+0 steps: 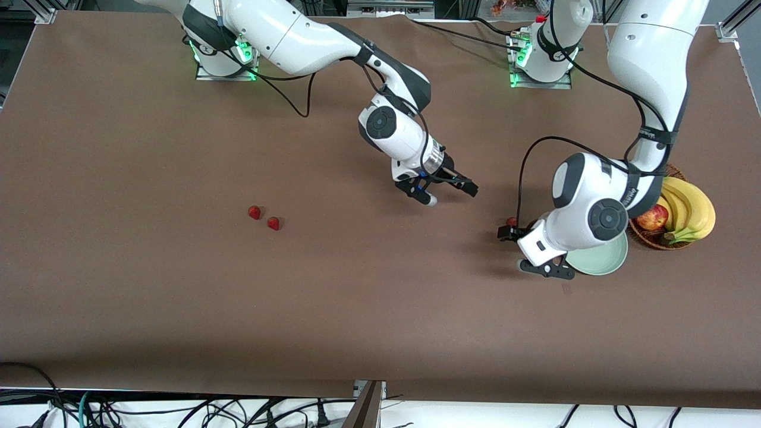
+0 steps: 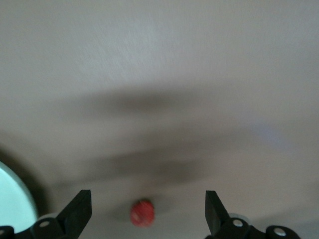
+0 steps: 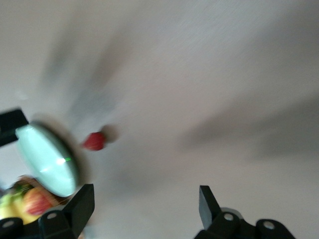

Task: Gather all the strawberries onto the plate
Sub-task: 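Grasp the strawberry with the left gripper while the right gripper returns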

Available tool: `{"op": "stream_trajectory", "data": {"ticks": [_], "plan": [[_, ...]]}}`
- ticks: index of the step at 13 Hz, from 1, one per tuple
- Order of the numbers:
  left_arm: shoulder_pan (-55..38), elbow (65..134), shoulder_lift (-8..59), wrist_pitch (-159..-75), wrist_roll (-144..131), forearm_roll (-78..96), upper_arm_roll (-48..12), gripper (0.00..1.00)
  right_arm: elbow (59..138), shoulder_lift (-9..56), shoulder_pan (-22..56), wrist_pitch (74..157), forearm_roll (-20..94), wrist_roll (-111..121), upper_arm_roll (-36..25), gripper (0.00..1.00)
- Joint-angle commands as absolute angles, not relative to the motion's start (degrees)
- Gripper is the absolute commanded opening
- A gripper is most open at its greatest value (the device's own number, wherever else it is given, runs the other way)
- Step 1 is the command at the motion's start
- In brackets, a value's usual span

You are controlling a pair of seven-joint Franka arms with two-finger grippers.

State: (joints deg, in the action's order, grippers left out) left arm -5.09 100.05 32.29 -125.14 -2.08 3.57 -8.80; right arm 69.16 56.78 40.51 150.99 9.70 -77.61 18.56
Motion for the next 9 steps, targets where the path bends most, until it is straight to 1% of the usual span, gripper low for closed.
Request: {"op": "stream_trajectory", "data": {"ticks": [1, 3, 6, 9], "plan": [[-3.96, 113.08, 25.15, -132.51, -3.86, 2.29, -10.02, 1.0, 69.34, 52.57, 40.25, 138.39, 7.21, -75.6, 15.83, 0.93], [-3.87, 117.67, 24.61, -137.7, -5.79, 0.89, -10.2, 1.0, 70.22, 49.68, 39.9, 129.5, 7.12, -70.43, 13.28, 0.93], [-3.96, 122.94, 24.61, -144.73, -8.86, -0.79, -10.2, 1.0, 71.89, 45.98, 38.85, 120.79, 7.12, -63.22, 10.38, 0.93], [-4.48, 124.28, 25.05, -147.04, -12.91, -2.89, -10.2, 0.99, 73.99, 42.55, 38.76, 111.29, 7.12, -54.44, 5.21, 0.93]]}}
